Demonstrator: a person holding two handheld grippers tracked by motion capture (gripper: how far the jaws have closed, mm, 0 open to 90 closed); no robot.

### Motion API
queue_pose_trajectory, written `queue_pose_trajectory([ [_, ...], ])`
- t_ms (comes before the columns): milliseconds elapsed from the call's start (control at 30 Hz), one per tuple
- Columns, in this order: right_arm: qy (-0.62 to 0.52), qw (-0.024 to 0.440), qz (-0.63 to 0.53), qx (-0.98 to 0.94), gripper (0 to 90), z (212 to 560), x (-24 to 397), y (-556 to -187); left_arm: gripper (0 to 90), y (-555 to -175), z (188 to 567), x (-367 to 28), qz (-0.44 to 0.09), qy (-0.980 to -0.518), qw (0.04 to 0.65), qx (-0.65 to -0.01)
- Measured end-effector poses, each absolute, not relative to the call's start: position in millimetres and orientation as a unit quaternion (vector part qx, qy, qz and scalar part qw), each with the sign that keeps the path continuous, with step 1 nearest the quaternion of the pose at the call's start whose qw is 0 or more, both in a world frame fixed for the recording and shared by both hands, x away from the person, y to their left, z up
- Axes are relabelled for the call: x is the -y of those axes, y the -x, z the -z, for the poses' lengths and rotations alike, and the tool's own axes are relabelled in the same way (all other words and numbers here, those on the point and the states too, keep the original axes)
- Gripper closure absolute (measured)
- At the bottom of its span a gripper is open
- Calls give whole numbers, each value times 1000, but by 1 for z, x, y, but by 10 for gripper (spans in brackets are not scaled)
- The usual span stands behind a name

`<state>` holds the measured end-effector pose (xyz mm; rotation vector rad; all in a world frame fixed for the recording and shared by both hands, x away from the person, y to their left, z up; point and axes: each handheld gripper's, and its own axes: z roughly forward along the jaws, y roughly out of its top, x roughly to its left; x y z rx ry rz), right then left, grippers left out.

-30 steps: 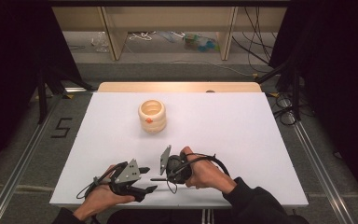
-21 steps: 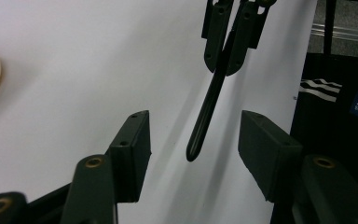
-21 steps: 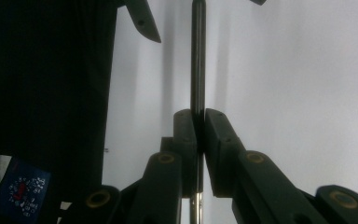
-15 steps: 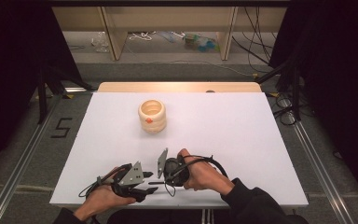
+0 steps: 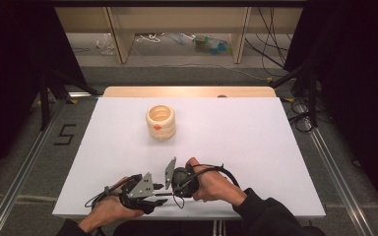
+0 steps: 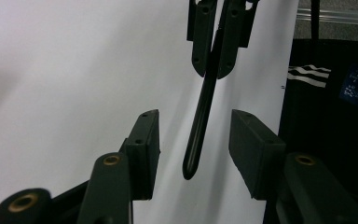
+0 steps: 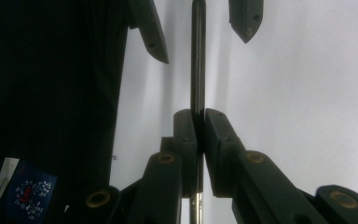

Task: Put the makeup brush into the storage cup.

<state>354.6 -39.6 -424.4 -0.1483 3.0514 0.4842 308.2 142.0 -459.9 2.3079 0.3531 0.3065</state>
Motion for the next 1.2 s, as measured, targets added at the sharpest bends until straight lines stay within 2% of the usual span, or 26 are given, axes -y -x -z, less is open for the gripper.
queue_pose_trajectory([
  [167, 42, 25, -146, -988, 841, 425, 39, -353, 568, -309, 460, -142, -129, -912, 370, -118],
  [1033, 63, 23, -163, -984, 841, 424, 36, -351, 719, -307, 462, -140, -116, -912, 379, -106],
  [1200, 67, 21, -163, -984, 841, 424, 36, -351, 726, -307, 462, -140, -113, -915, 375, -100],
])
